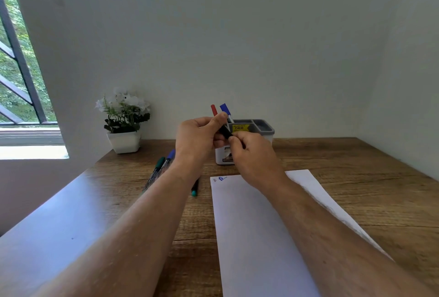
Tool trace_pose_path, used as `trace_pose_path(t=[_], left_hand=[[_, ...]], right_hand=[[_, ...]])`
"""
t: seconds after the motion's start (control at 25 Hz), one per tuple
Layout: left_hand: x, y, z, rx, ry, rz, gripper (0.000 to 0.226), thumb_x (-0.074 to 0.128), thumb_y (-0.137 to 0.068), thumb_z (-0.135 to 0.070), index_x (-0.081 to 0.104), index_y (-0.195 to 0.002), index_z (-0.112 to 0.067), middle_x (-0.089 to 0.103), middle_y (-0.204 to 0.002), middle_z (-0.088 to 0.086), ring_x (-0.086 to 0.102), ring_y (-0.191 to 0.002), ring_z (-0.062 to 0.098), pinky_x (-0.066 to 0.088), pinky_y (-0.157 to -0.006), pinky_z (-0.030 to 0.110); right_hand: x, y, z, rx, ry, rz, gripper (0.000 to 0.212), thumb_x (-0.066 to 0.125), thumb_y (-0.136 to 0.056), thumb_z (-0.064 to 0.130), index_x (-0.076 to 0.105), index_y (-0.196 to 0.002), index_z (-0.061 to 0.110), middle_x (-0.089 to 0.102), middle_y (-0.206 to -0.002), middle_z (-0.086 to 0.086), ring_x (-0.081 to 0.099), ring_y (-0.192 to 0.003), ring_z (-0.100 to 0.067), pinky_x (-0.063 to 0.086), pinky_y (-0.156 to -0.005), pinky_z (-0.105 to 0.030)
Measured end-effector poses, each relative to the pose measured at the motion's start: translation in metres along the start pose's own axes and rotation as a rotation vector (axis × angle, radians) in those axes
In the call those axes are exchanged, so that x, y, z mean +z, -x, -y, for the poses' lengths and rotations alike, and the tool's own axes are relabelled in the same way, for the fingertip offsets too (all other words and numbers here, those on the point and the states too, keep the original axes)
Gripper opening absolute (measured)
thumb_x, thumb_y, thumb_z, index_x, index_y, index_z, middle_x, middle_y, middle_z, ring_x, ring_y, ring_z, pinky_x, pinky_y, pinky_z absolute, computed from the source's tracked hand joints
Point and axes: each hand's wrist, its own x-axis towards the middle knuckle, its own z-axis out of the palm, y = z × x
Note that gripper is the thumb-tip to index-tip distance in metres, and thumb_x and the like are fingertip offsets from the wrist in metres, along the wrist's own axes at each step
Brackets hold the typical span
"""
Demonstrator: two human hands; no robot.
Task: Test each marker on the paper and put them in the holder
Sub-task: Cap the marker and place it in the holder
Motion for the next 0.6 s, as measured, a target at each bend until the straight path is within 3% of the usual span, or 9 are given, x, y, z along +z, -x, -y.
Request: trace_pose_path(t=[0.12, 0.32, 0.6], left_hand=[[-0.001, -0.001, 0.001, -0.038, -0.017, -0.031, 0.021, 0.076, -0.077, -0.04, 0.078, -0.075, -0.02, 0.075, -0.073, 0.01, 0.065, -0.056, 0.014, 0.061, -0.066, 0.03], [-0.001, -0.003, 0.001, -0.051, 0.063, -0.076, 0.023, 0.077, -0.077, -0.039, 0.078, -0.079, -0.016, 0.074, -0.069, 0.008, 0.063, -0.053, 0.012, 0.058, -0.058, 0.025], [-0.001, -0.004, -0.002, -0.039, 0.168, -0.113, 0.029, 0.079, -0.077, -0.038, 0.077, -0.082, -0.009, 0.071, -0.067, 0.007, 0.062, -0.054, 0.012, 0.054, -0.055, 0.022]], right_hand=[[0.001, 0.001, -0.002, -0.053, 0.11, -0.016, 0.023, 0.048, -0.099, 0.035, 0.068, -0.104, 0.024, 0.067, -0.08, 0.01, 0.063, -0.071, -0.006, 0.054, -0.061, -0.025], [-0.001, -0.002, 0.003, -0.053, 0.232, -0.044, 0.037, 0.042, -0.1, 0.047, 0.067, -0.112, 0.023, 0.07, -0.092, 0.003, 0.065, -0.079, -0.011, 0.059, -0.07, -0.032], [-0.008, -0.004, 0.009, 0.013, 0.257, -0.03, 0.052, 0.037, -0.094, 0.061, 0.071, -0.095, 0.021, 0.07, -0.084, 0.003, 0.065, -0.074, -0.013, 0.059, -0.065, -0.03]])
